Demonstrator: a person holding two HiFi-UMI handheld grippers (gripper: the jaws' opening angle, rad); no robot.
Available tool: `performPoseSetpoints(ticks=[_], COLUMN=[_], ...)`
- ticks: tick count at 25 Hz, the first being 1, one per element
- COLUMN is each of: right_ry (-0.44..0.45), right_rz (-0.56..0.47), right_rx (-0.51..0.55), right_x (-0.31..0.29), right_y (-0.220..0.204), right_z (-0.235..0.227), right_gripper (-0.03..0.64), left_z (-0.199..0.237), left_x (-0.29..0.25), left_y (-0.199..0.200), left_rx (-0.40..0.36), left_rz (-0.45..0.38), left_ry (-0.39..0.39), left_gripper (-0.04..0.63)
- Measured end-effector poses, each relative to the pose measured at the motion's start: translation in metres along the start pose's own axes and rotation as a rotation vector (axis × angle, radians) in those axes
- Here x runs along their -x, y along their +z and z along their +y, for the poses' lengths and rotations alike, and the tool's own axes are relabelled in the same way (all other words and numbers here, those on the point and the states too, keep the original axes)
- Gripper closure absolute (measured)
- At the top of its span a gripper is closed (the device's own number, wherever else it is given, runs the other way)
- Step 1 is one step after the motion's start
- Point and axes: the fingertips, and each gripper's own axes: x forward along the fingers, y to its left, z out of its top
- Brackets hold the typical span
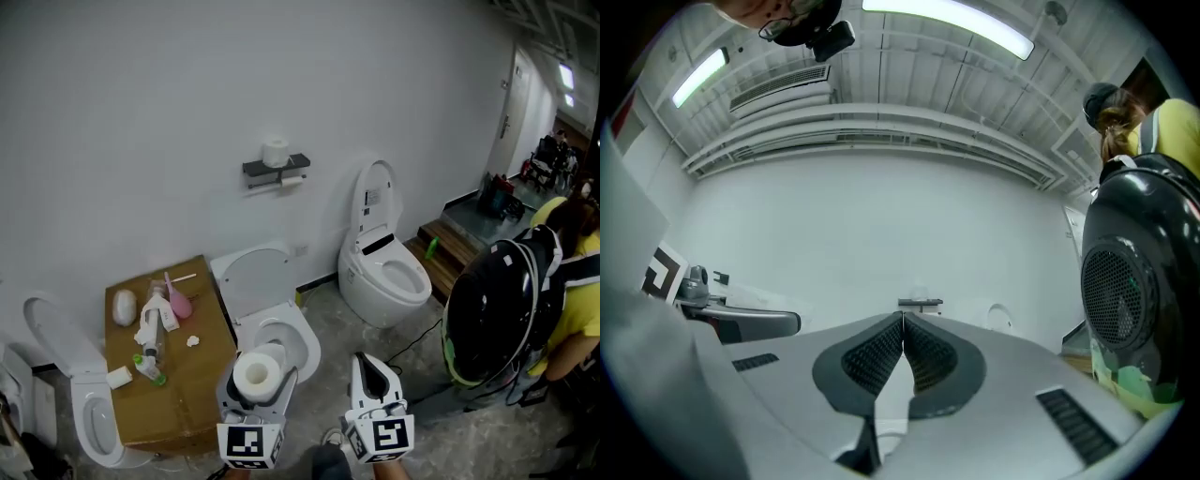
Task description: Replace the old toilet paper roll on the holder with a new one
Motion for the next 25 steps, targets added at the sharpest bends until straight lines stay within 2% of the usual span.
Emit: performPoseSetpoints(ticks=[6, 12, 18, 25], right_ry=[0.024, 0.047, 0.034, 0.036], right_rz=[-0.007, -0.008, 0.007, 0.011], right_rx=[-0.016, -0.042, -0.091, -0.121], right_x=[-0.059, -0.122, -0.181, -0.207], right_y=[-0.005, -0.003, 0.002, -0.025], right_z=[-0.052, -0.122, -0.194, -0.232], right_gripper=[0.600, 0.600, 0.600, 0.600], left_z=[-0.004, -0.020, -0.033, -0.041], left_x=[-0.071, -0.156, -0.242, -0.289], left_y=[0.004, 0.015, 0.025, 0.003], left_rx=[0.006, 0.000, -0.018, -0.039], left_rz=[-0.021, -0.025, -0.007, -0.004], left_ry=[0.033, 0.066, 0.088, 0.102], left_gripper=[0.155, 0.155, 0.155, 0.155])
